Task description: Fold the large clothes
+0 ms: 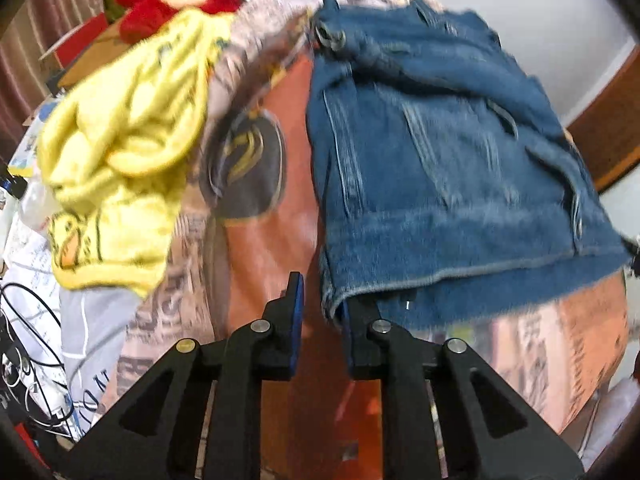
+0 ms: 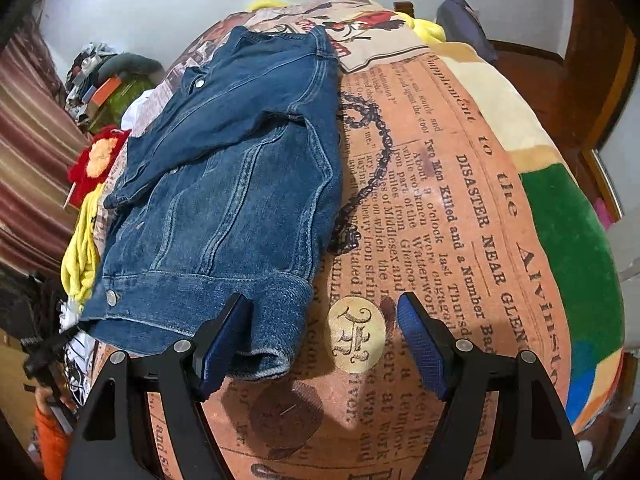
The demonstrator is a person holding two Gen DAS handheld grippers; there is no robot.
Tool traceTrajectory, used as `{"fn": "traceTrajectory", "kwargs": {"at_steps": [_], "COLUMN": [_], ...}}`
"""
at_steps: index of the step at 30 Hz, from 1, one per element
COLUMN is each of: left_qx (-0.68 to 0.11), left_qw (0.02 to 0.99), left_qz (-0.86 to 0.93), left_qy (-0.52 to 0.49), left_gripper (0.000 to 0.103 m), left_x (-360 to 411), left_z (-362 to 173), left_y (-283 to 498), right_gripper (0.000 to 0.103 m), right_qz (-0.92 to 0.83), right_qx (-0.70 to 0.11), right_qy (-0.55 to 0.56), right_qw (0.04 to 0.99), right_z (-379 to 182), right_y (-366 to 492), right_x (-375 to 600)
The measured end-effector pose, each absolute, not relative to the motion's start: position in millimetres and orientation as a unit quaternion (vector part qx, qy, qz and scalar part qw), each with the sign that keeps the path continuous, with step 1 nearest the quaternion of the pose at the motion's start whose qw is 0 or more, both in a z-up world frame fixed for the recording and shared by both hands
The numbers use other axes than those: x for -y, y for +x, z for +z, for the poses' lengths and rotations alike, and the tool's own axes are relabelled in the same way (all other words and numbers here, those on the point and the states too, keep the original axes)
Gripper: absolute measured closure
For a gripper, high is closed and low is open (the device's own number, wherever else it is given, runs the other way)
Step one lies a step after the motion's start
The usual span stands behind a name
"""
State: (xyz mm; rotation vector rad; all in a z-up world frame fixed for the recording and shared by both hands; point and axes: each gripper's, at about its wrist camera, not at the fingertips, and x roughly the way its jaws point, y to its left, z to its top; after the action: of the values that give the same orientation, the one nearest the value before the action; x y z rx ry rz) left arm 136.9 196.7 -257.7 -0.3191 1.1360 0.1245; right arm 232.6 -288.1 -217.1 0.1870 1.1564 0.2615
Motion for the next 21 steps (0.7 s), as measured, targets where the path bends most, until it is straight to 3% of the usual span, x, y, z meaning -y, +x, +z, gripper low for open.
{"fn": "traceTrajectory", "kwargs": {"at_steps": [3,8,10,12,21], "left_qx": [-0.535,-0.504,-0.484,-0.467,-0.513], "left_qw": [0.829,0.848,0.858,0.865,0.818], "left_qz": [0.069,0.093,0.104,0.103,0.041], "left_qy": [-0.145,-0.133,-0.134,-0.154,-0.257], "left_gripper": [0.060,0.045,0.027,0.021,0.021], "left_x": [-201,-213,-219,-225,-226], "left_z": [-253,-219,-208,-201,-245], "left_y": [127,114,117,122,169], "right_gripper": [0.028,0.028,0.028,0.028,0.028], "right_qz": [0.120,0.119,0.122,0.126,0.146], "right_qx": [-0.542,-0.519,-0.507,-0.501,-0.530], "right_qy": [0.100,0.114,0.118,0.120,0.110], "right_qw": [0.826,0.839,0.845,0.848,0.828], "right_z": [-211,-190,-180,-175,-200], "right_y": [231,230,230,232,237], "right_x": [295,304,304,302,279]}}
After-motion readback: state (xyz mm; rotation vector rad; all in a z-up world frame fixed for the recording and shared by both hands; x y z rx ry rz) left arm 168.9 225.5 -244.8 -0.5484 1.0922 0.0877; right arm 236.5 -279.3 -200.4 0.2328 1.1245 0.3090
